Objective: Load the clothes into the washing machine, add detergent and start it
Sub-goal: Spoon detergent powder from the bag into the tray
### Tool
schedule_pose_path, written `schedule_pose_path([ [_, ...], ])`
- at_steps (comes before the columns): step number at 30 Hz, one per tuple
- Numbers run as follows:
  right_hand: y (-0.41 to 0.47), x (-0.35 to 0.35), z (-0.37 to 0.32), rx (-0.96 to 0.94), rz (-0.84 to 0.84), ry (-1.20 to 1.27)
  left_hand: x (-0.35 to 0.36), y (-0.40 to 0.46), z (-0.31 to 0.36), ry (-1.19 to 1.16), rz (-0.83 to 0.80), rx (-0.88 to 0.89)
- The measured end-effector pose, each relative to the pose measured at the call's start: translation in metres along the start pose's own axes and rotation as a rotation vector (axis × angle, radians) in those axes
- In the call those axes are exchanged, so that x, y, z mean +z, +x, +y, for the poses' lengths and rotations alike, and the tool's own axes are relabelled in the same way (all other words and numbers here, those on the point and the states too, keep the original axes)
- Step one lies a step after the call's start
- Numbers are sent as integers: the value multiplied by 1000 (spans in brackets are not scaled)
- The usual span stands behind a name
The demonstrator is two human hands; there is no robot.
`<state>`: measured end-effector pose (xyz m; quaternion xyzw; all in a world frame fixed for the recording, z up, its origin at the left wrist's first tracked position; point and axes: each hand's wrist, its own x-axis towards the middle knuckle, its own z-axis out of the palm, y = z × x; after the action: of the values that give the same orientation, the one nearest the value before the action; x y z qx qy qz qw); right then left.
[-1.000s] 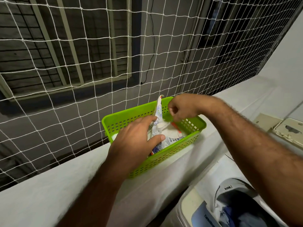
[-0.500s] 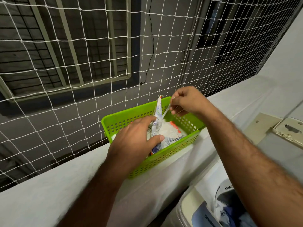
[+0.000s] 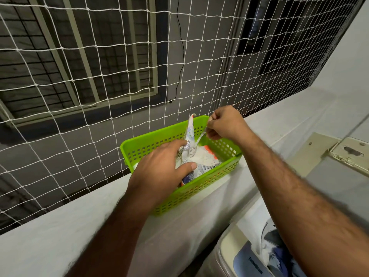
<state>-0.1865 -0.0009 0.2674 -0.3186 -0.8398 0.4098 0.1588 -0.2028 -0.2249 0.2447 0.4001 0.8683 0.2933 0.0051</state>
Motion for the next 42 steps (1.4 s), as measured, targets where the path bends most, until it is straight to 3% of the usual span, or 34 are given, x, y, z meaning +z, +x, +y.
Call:
schedule_pose_path([
  [13,-16,17,0,76,-218,161,0,0,0,-6,8,6],
  [32,-43,-81,40,12,83,429,-8,-2,22,-42,109,41],
  [36,-53,-107,56,-2,148,487,-4,2,63,-26,153,153],
  [42,-83,-159,94,36,275,529,40,7,128,-24,90,339],
])
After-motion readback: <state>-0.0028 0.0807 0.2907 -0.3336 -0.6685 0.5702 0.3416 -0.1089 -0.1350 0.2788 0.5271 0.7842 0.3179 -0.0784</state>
